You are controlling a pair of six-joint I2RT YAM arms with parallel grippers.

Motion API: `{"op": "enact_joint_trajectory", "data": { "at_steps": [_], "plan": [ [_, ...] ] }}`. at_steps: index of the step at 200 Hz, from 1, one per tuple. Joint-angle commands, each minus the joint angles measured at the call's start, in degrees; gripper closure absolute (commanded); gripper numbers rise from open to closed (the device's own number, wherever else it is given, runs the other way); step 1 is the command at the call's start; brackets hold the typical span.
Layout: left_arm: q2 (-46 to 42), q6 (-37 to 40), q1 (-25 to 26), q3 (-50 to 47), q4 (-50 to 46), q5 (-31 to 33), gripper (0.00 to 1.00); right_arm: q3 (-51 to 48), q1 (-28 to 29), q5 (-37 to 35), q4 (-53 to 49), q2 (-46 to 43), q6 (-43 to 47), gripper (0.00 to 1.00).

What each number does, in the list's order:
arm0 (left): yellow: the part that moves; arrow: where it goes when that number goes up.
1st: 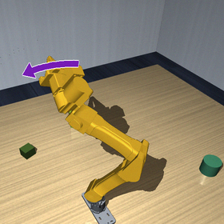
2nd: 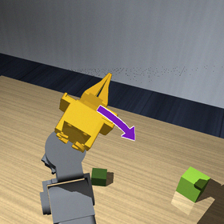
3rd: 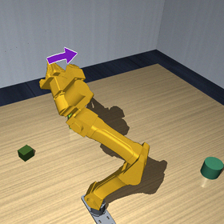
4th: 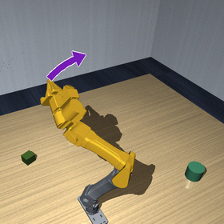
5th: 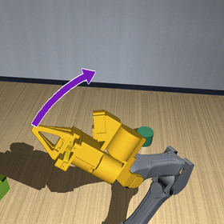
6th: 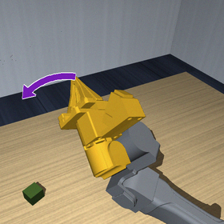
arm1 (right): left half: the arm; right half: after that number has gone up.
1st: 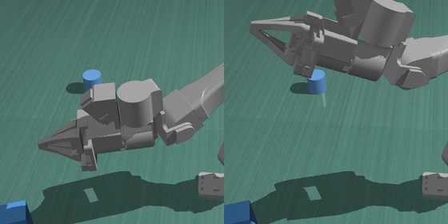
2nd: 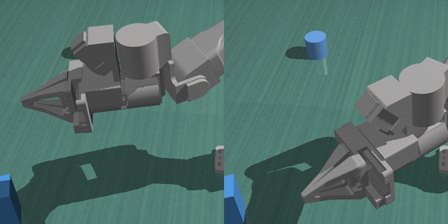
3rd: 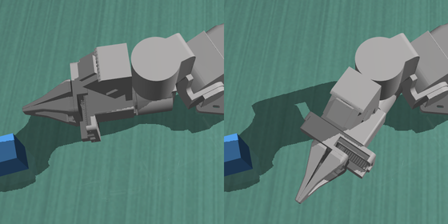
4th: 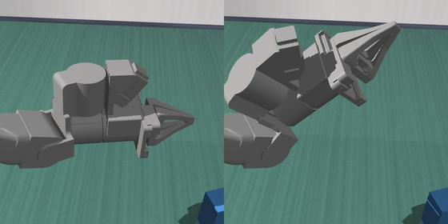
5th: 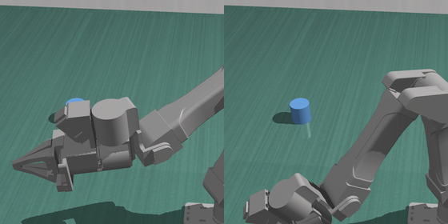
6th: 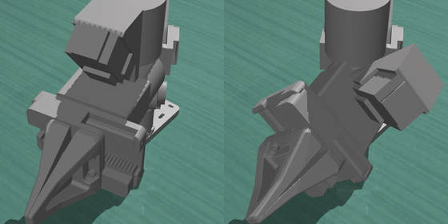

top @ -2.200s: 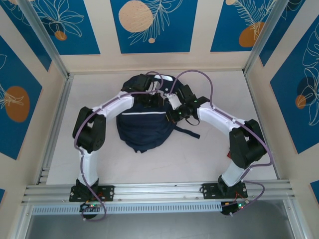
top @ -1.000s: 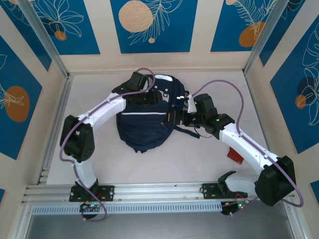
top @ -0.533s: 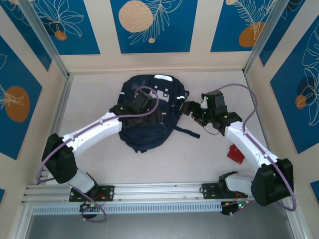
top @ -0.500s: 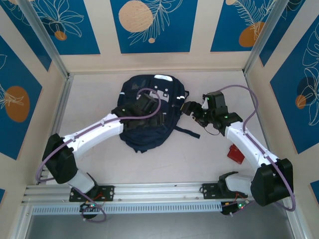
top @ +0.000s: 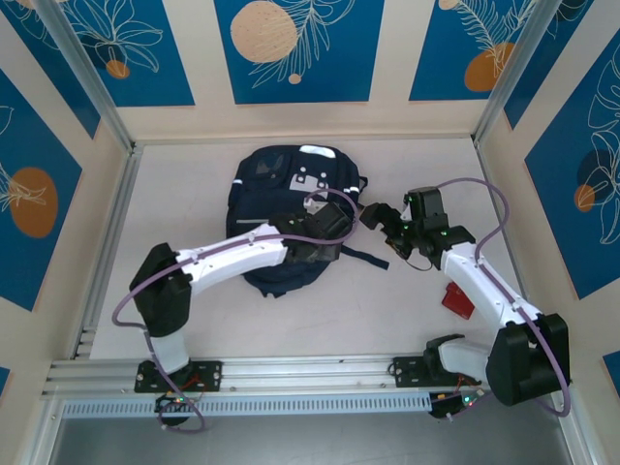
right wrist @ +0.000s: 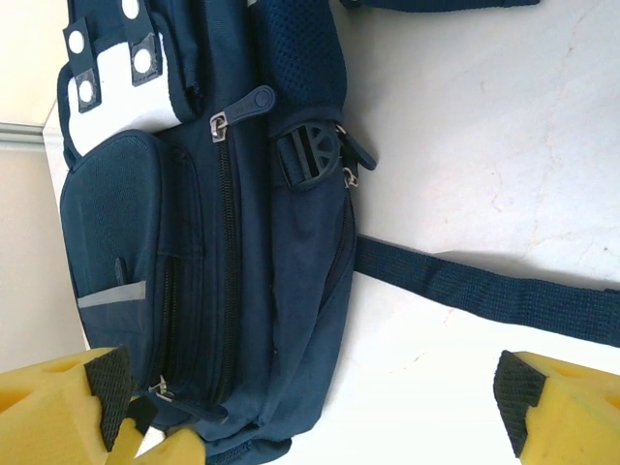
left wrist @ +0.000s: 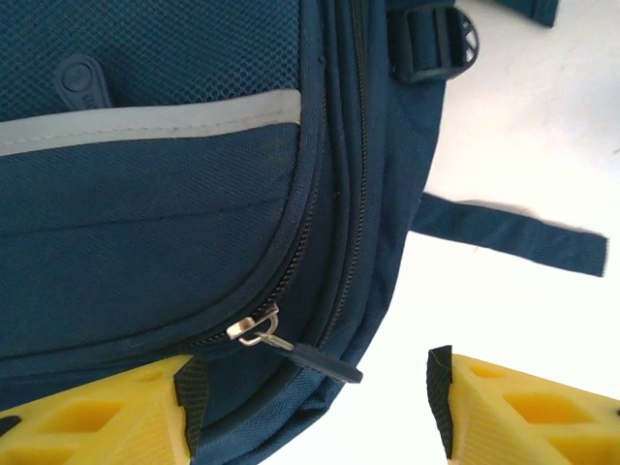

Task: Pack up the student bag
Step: Unzip the student bag at the center of the table.

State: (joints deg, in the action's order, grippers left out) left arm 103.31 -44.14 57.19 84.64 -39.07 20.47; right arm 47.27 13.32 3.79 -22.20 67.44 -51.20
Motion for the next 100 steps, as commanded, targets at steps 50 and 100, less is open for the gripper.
{"op": "enact_joint_trajectory", "data": {
  "at_steps": [50, 100],
  "plan": [
    [5.06, -2.23, 0.68, 5.11, -7.66, 8.14, 0.54, -1.12, -1.1, 1.26, -1.01, -1.1, 1.56, 0.02],
    [3.68, -3.47, 0.81, 3.62, -7.48, 8.06, 0.78, -1.04, -1.35, 1.92, -0.84, -0.65, 1.37, 0.03]
  ]
}}
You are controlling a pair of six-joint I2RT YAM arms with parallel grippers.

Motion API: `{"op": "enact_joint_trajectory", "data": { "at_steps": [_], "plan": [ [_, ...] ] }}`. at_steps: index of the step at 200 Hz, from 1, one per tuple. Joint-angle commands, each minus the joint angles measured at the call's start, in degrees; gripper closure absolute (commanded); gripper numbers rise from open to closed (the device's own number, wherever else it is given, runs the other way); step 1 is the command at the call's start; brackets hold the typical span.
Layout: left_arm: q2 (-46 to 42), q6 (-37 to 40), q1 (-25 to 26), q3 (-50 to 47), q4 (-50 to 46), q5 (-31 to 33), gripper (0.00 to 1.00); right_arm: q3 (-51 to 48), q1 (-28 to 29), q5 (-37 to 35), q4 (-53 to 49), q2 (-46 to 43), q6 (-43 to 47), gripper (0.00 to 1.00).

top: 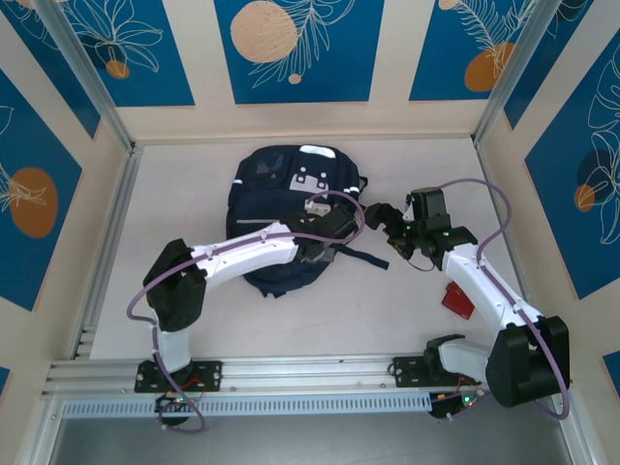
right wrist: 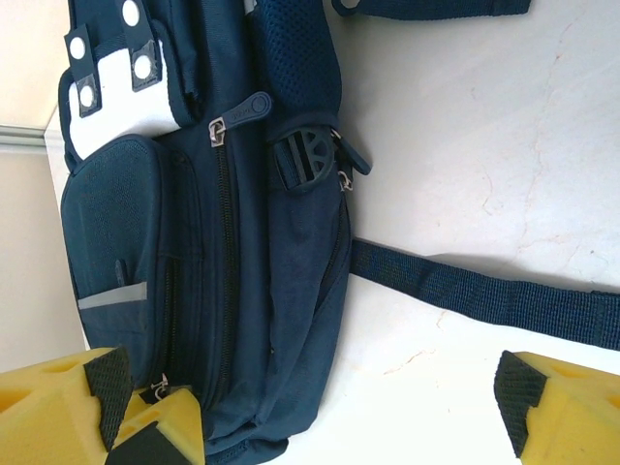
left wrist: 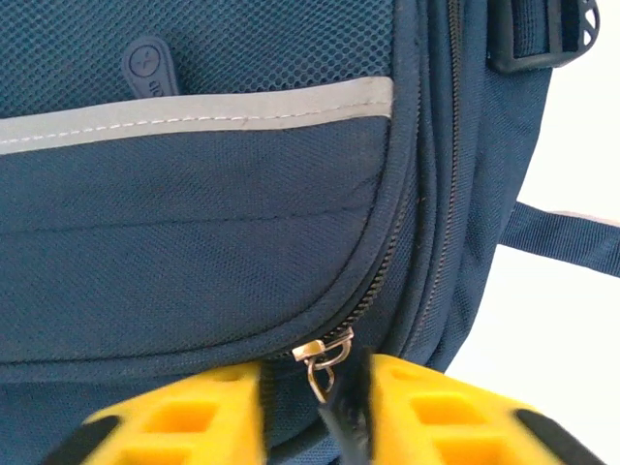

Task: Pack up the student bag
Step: Unzip the student bag at the center of the table.

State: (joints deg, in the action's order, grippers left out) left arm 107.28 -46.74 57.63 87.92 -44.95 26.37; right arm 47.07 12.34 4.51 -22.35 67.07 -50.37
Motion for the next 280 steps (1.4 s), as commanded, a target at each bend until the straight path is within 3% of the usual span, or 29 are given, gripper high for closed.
{"op": "enact_joint_trajectory", "data": {
  "at_steps": [1, 59, 121, 139, 177, 227, 280],
  "plan": [
    [-0.31, -0.84, 0.33, 0.29, -1.57, 2.09, 0.78, -0.84, -0.33, 1.24, -0.68, -0.28, 0.54, 0.03],
    [-0.46, -0.7, 0.37, -0.92, 0.76, 0.25, 0.77, -0.22, -0.3, 2.23, -0.68, 0.95, 0.12, 0.03],
    [-3.7, 1.92, 0.21, -2.53, -0.12, 2.02, 1.0, 0.31, 0.33, 5.76, 1.16, 2.5, -0.97, 0.05],
    [-6.46, 5.04, -0.39, -5.3, 2.54, 0.92, 1.0, 0.63, 1.04, 8.56, 3.21, 4.05, -2.52, 0.12],
    [-12.74, 11.64, -3.57, -12.5, 12.17, -7.55, 1.0, 3.91, 4.42, 16.29, 8.98, 10.52, -7.25, 0.27],
    [-16.94, 13.97, -5.33, -17.25, 16.4, -11.64, 1.0, 11.57, 11.69, 17.64, 10.84, 18.12, -10.52, 0.36],
    [-19.24, 14.22, -5.66, -19.25, 17.84, -11.54, 1.0, 14.72, 14.0, 15.74, 8.75, 23.84, -13.49, 0.57]
  ]
}}
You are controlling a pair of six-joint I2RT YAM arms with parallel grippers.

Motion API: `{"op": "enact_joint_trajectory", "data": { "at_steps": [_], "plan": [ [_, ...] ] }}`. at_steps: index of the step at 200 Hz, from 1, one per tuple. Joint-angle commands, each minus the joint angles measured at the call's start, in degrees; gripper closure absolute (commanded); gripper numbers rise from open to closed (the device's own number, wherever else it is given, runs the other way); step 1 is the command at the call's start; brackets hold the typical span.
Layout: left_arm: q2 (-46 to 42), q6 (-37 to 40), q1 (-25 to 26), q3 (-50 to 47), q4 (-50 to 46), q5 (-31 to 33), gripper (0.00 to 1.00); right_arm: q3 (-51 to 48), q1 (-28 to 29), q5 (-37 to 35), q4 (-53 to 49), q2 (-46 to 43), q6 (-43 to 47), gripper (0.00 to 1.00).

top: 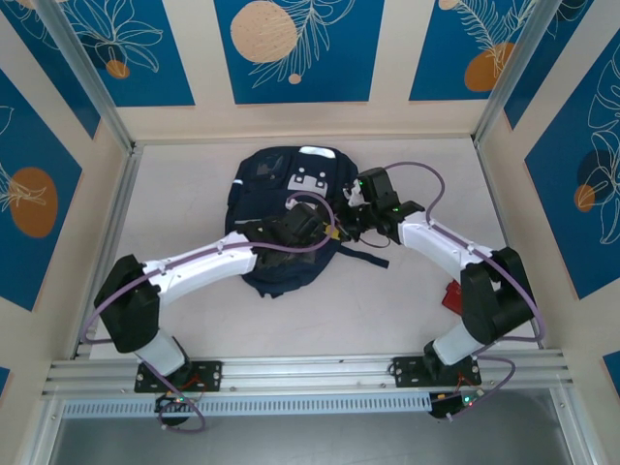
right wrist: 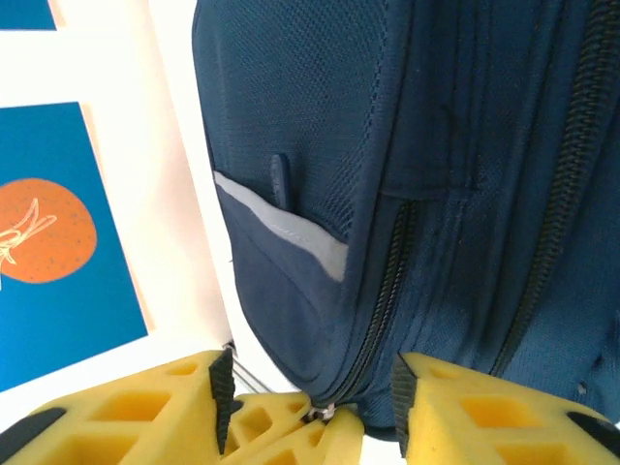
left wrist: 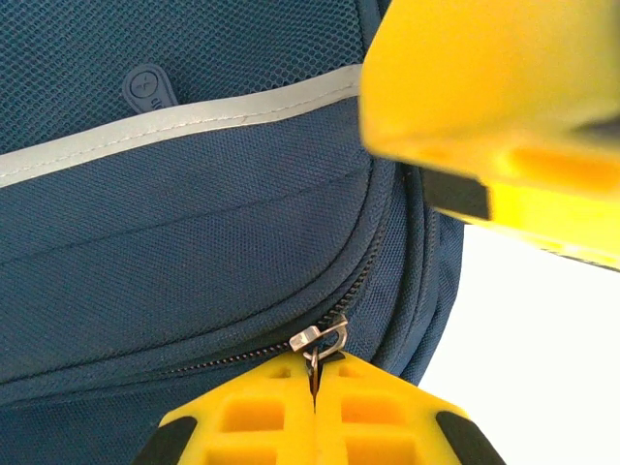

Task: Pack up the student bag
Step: Unzip the student bag at the center of the table.

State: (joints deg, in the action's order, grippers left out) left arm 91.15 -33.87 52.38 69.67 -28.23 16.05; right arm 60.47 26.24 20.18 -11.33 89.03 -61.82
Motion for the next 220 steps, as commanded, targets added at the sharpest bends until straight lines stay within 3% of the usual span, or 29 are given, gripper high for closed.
{"op": "enact_joint_trajectory", "data": {
  "at_steps": [1, 28, 78, 107, 157, 184, 197, 220],
  "plan": [
    [-3.14, 1.39, -0.43, -1.06, 1.14, -1.26, 1.0, 1.28, 0.11, 0.05, -2.28, 1.9, -2.1, 0.57],
    [-3.87, 1.27, -0.7, -2.3, 2.01, -1.77, 1.0, 1.12, -0.04, -0.35, -1.67, 2.84, -2.51, 0.65],
    [-4.73, 2.06, -1.91, -2.89, 0.29, -3.03, 1.0, 2.28, -0.21, -4.97, -4.09, 4.05, 0.08, 0.95],
    [-6.04, 2.08, -2.81, -4.76, -0.84, -4.25, 1.0, 2.27, -1.57, -11.35, -6.75, 2.84, 2.31, 0.98],
    [-9.68, 4.22, -6.66, -10.63, -1.57, -2.43, 1.0, 4.73, -5.94, -15.56, -9.31, 2.64, 6.83, 1.0],
    [-11.74, 5.38, -8.25, -11.91, -1.5, -2.43, 1.0, 4.84, -6.94, -15.23, -8.65, 1.71, 8.14, 0.98],
    [-12.34, 6.52, -8.27, -11.84, -0.47, -3.91, 1.0, 4.75, -6.96, -12.91, -7.9, 0.94, 8.74, 0.92],
    [-12.24, 8.07, -8.18, -10.81, 2.13, -9.05, 1.0, 3.5, -6.78, -9.72, -7.2, -1.35, 8.74, 0.61]
  ]
}}
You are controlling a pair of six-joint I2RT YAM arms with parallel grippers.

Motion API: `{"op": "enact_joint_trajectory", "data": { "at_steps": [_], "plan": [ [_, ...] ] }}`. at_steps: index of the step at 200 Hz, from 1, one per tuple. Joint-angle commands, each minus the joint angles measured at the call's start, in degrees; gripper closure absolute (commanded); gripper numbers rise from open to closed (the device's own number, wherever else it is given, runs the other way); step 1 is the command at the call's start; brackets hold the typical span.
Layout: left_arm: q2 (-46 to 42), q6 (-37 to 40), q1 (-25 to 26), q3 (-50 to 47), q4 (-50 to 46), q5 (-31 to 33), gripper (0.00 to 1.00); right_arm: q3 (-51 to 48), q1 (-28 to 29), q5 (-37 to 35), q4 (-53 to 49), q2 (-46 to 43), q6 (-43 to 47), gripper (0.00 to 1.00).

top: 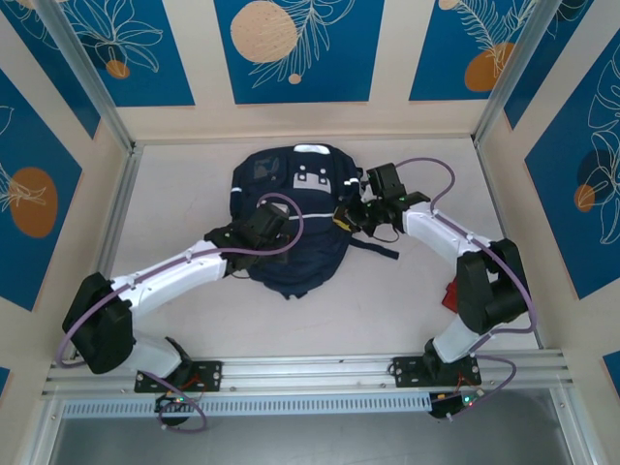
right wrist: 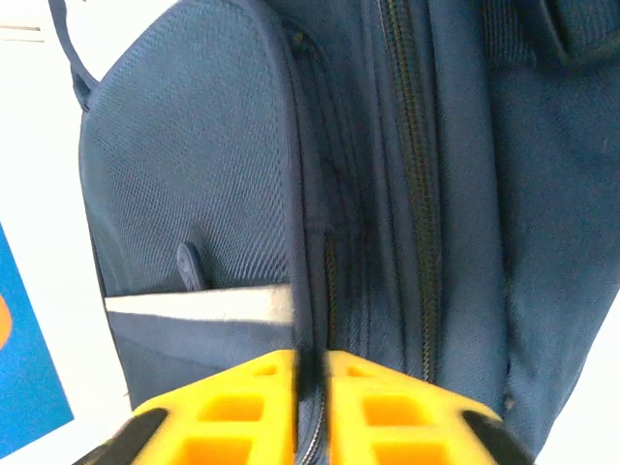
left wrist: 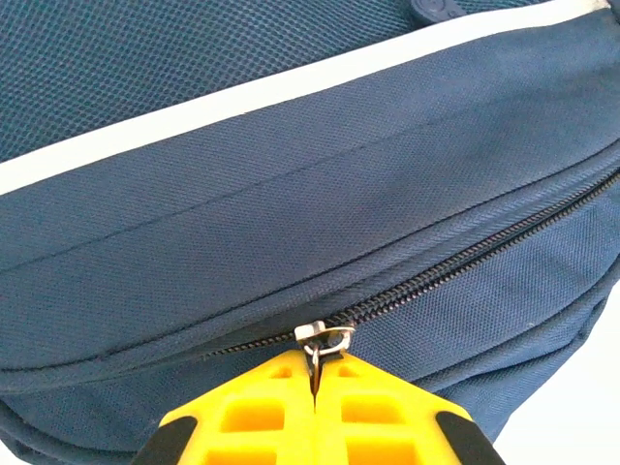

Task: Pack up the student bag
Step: Unzip the student bag at the center of the table.

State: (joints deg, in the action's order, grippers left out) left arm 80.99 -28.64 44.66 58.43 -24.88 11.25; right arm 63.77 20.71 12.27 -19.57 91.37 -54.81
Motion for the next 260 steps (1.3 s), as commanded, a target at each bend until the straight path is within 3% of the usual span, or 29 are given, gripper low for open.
{"op": "enact_joint_trajectory", "data": {
  "at_steps": [1, 26, 68, 133, 148, 222, 260],
  "plan": [
    [-2.07, 2.96, -0.46, 0.48, -1.09, -4.49, 1.0, 0.16, -1.27, -1.72, 1.04, -3.81, 1.63, 0.59],
    [-0.9, 4.37, 0.58, 3.23, 0.72, -10.03, 1.0, -2.65, -1.1, -1.47, -0.33, -8.63, 0.85, 0.41],
    [1.66, 4.0, 2.91, 7.77, 6.72, -18.52, 1.0, -9.19, -0.63, 0.26, -1.06, -16.33, -5.16, 0.33],
    [8.79, 4.26, 5.08, 14.99, 5.04, -17.64, 1.0, -11.83, -0.22, -0.33, -0.81, -20.31, -11.26, 0.4],
    [9.47, 4.51, 5.43, 15.75, 4.39, -17.5, 1.0, -11.88, -0.11, -0.92, -0.41, -19.49, -12.59, 0.49],
    [10.67, 6.36, 5.61, 17.46, 0.4, -16.13, 1.0, -11.56, 1.38, -4.2, 2.0, -14.86, -17.38, 0.6],
    [10.1, 7.76, 5.53, 17.44, -3.81, -13.37, 1.0, -11.35, 1.43, -7.04, 0.55, -13.73, -17.11, 0.72]
  ]
}}
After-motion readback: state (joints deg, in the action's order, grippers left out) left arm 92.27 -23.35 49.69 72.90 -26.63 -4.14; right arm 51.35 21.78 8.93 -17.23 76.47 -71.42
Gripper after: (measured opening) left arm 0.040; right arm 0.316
